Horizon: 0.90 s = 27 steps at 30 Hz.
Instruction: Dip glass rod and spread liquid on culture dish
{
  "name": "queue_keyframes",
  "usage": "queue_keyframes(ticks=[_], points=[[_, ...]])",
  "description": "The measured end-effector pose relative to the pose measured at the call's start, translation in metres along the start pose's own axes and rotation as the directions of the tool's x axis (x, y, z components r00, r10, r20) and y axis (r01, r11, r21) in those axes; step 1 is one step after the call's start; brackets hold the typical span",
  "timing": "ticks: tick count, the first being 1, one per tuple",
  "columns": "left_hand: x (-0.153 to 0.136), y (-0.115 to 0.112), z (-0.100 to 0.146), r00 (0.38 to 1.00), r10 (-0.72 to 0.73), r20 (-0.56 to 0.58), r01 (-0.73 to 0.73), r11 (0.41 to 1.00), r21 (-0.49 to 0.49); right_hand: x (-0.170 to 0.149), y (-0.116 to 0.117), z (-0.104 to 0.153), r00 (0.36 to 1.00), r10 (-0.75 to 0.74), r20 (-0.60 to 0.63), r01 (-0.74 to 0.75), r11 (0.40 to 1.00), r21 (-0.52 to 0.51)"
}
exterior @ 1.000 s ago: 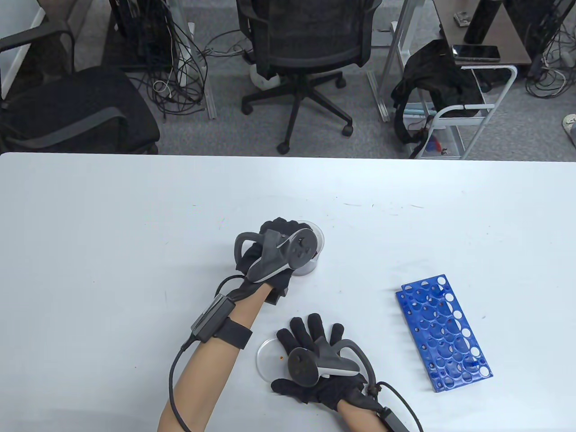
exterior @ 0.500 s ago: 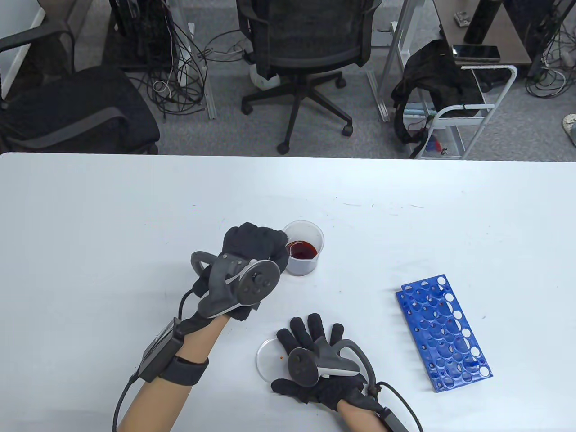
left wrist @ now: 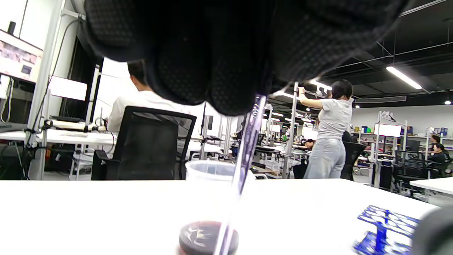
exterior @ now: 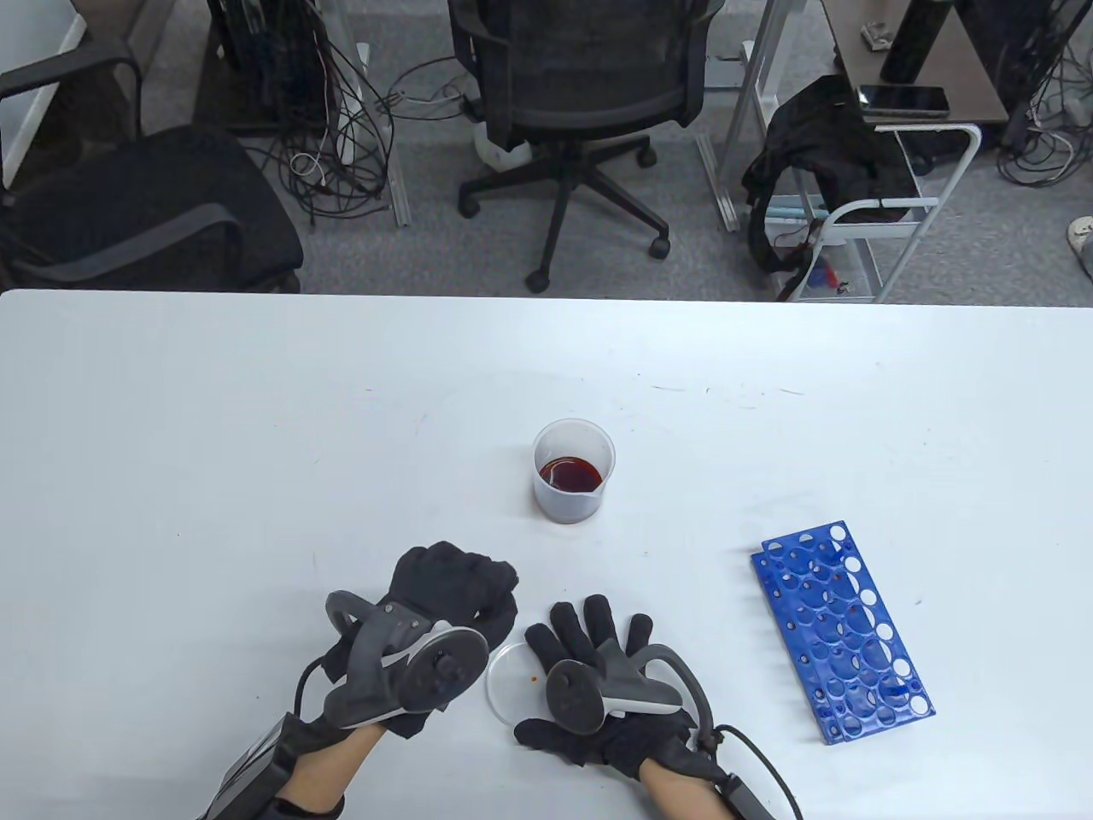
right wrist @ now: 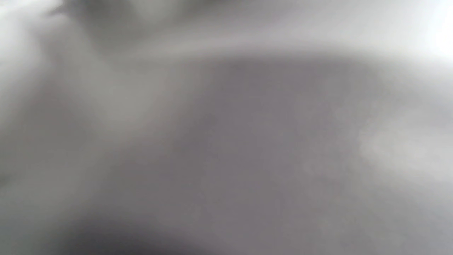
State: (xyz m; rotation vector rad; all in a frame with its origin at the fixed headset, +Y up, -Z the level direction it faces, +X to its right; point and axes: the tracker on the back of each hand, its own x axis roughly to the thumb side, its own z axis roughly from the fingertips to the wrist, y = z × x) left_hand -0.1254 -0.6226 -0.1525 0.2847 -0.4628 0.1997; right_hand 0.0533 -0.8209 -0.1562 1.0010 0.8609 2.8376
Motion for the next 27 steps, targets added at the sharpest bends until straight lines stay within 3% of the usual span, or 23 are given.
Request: queue_keyframes(ticks=[10, 20, 27], points=[[0.011, -0.027, 0.030, 0.996, 0.087, 0.002, -0.087, 0.995, -0.058, 0.000, 0.000, 0.000, 1.000, 0.000, -0.001, 0.000, 1.000, 0.000], [0.008, -0.050, 0.041, 0.991, 0.135, -0.016, -0.136, 0.987, -0.090, 0.000, 0.000, 0.000, 1.000, -0.002, -0.002, 0.002, 1.000, 0.001], [0.006, -0.051, 0.042, 0.990, 0.135, -0.030, -0.137, 0.987, -0.089, 0.000, 0.000, 0.000, 1.000, -0.002, -0.002, 0.002, 1.000, 0.001]])
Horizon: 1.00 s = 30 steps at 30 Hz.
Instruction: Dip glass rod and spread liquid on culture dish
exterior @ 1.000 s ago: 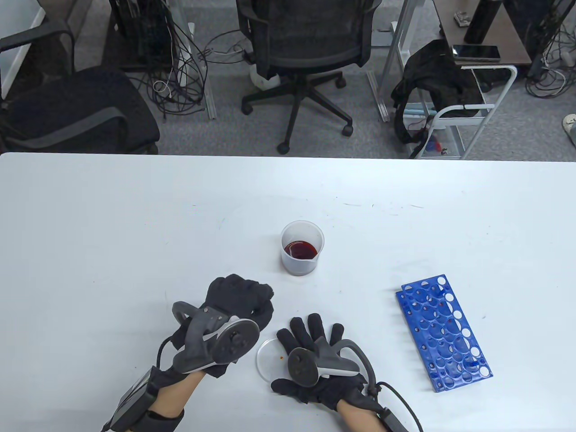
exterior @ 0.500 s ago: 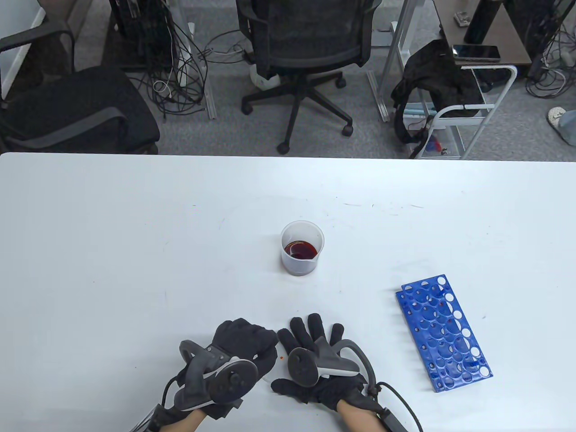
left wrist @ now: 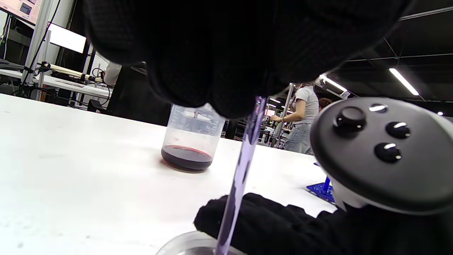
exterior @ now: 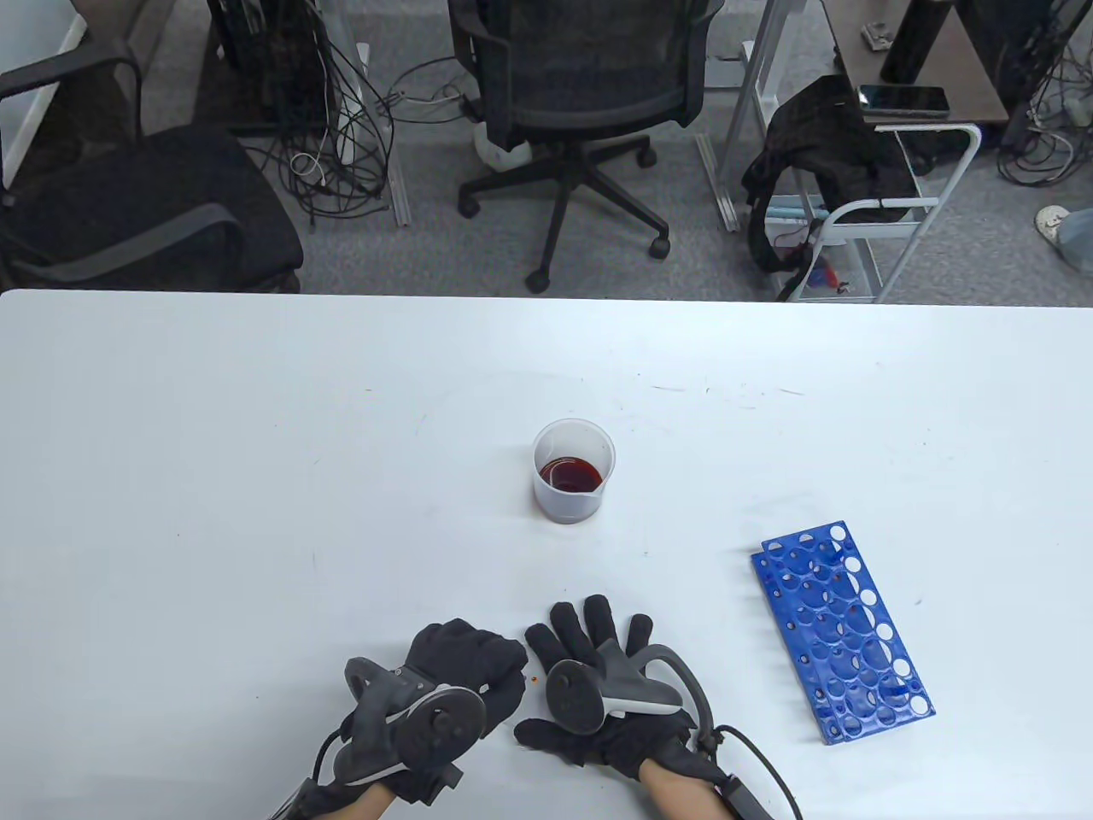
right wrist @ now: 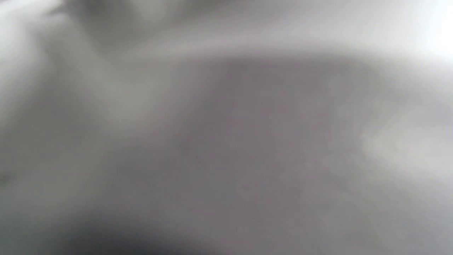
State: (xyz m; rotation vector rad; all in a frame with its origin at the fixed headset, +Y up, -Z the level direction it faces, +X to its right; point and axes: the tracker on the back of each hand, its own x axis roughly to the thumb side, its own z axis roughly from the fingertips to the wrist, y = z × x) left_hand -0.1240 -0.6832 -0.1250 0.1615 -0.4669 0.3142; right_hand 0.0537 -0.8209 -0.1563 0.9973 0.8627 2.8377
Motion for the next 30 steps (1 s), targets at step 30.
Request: queue_keyframes(ticks=[30], points=[[0.0036, -0.0068, 0.0030, 0.999, -0.033, -0.039, 0.034, 0.999, 0.015, -0.0001, 0.0000, 0.0001, 1.000, 0.000, 0.000, 0.000, 1.000, 0.000]])
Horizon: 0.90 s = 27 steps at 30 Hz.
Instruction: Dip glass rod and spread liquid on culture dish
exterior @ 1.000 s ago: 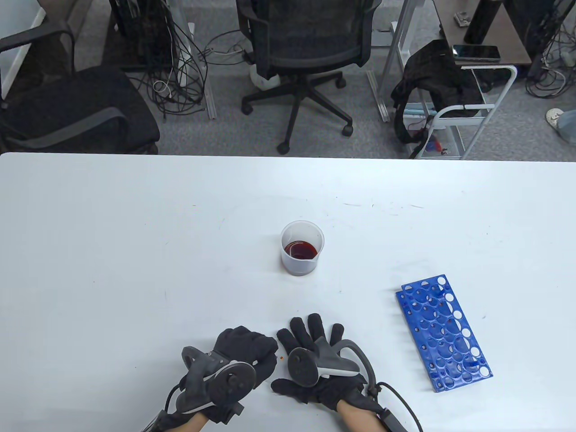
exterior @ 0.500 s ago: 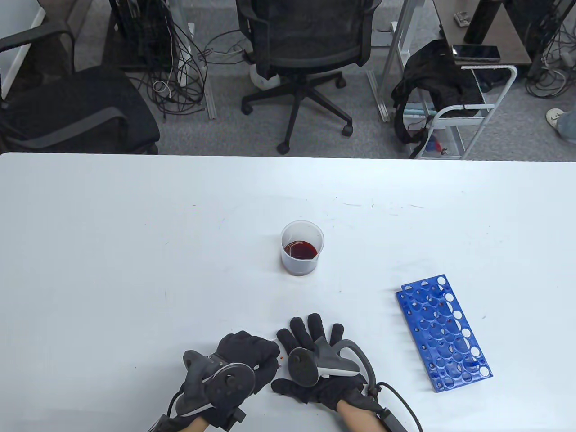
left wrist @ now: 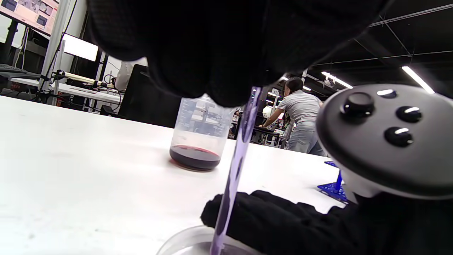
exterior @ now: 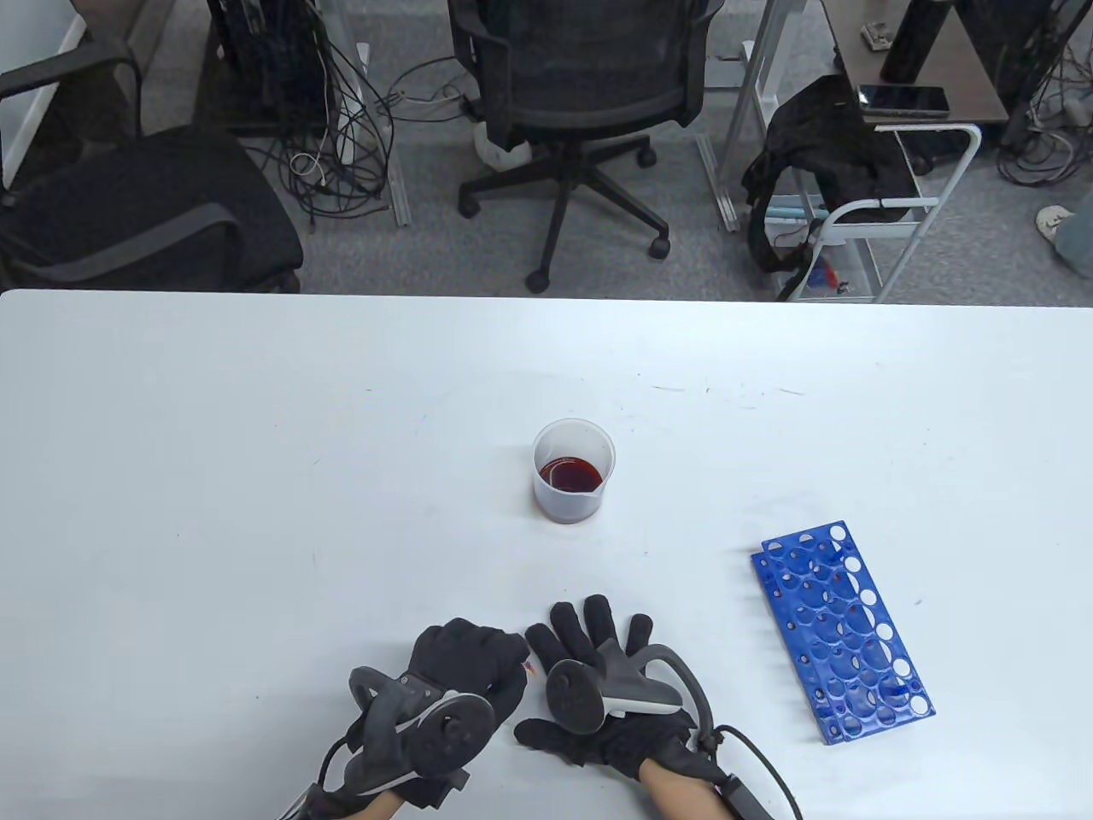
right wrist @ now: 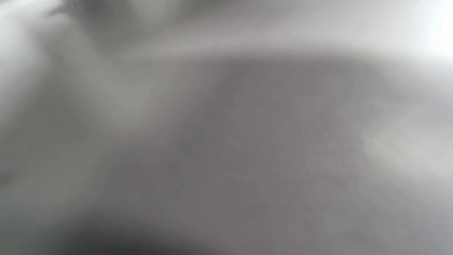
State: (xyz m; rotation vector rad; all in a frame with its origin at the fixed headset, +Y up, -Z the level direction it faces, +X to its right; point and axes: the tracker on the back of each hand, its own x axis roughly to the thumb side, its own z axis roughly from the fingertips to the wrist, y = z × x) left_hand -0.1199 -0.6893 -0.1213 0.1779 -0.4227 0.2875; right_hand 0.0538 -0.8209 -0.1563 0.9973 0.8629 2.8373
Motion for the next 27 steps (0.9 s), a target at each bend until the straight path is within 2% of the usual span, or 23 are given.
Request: queue_keyframes(ticks=[14, 19, 27], points=[[-0.0027, 0.0063, 0.0014, 1.000, 0.018, -0.007, -0.018, 0.997, -0.069, 0.0000, 0.0000, 0.0000, 1.000, 0.000, 0.000, 0.000, 1.000, 0.000], [-0.0039, 0.0056, 0.0016, 0.998, 0.068, -0.009, -0.068, 0.993, -0.098, 0.0000, 0.0000, 0.0000, 1.000, 0.000, 0.000, 0.000, 1.000, 0.000], [0.0034, -0.0003, 0.0028, 0.993, 0.120, 0.000, -0.119, 0.989, -0.091, 0.0000, 0.0000, 0.0000, 1.000, 0.000, 0.000, 0.000, 1.000, 0.000]])
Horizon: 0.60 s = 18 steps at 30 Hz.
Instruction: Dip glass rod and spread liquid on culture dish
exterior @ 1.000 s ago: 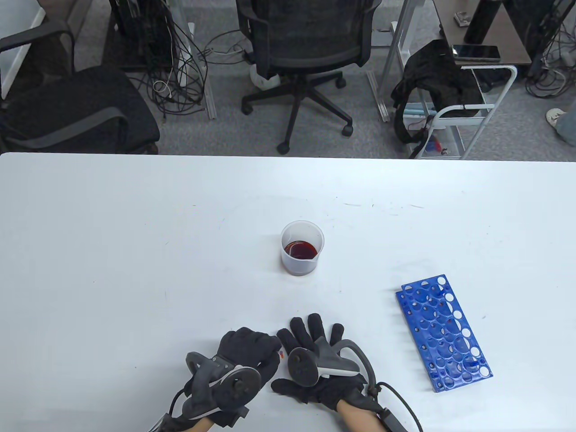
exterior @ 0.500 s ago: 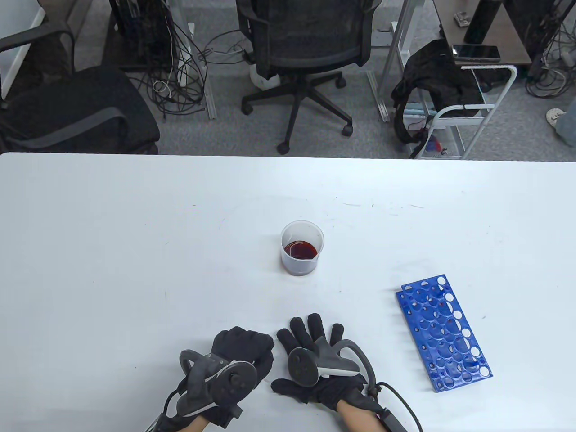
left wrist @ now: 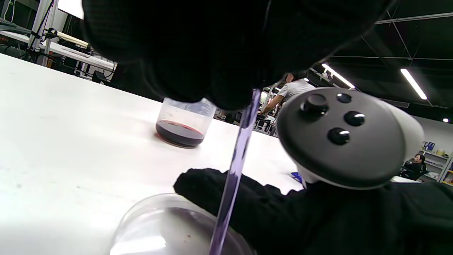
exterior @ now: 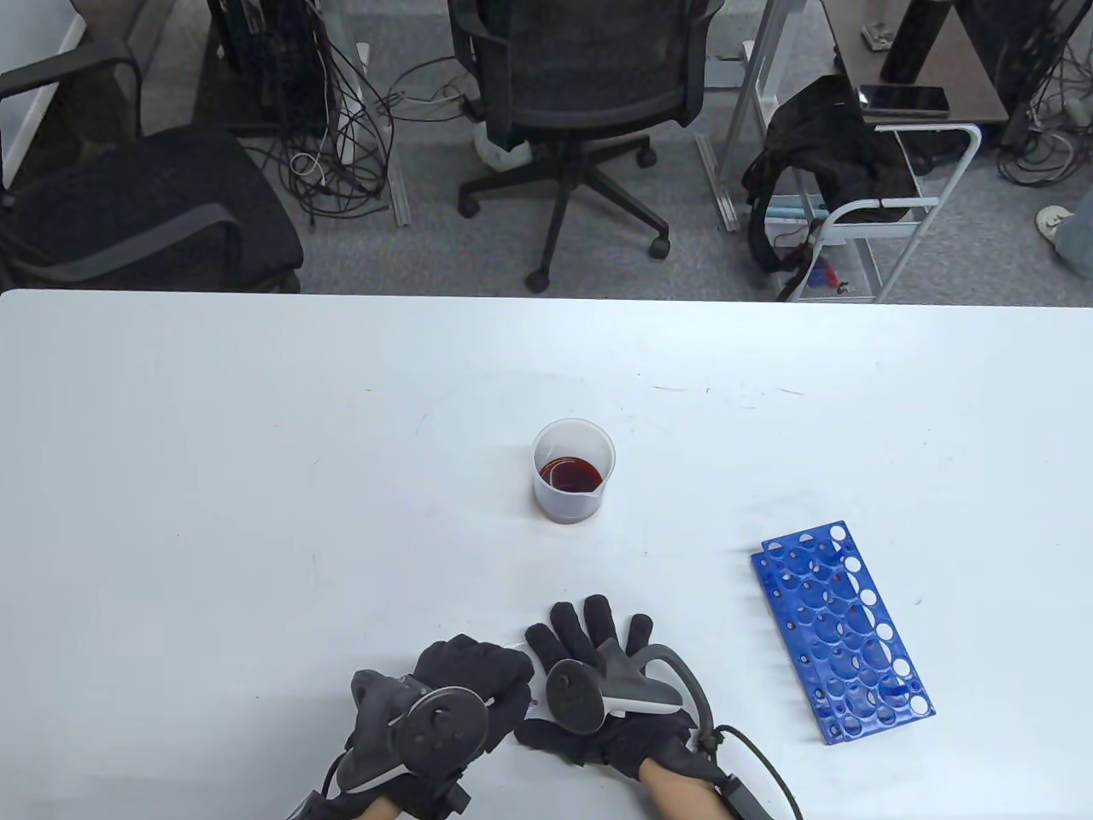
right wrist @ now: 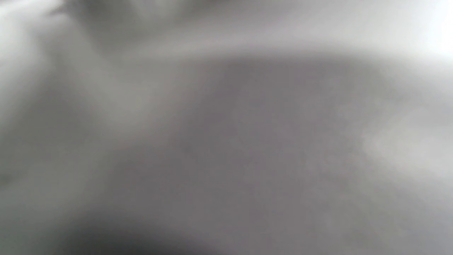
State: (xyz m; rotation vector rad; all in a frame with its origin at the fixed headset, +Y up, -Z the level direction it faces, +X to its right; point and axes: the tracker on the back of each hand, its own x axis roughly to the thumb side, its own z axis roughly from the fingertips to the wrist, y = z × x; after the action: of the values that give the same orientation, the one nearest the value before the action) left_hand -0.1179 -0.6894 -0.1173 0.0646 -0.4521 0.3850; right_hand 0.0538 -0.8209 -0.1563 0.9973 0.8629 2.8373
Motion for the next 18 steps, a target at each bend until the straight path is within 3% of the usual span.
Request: queue_keyframes(ticks=[18], points=[[0.015, -0.008, 0.002, 0.992, -0.125, -0.019, 0.127, 0.987, 0.100, 0.000, 0.000, 0.000, 1.000, -0.007, 0.001, 0.007, 1.000, 0.002]])
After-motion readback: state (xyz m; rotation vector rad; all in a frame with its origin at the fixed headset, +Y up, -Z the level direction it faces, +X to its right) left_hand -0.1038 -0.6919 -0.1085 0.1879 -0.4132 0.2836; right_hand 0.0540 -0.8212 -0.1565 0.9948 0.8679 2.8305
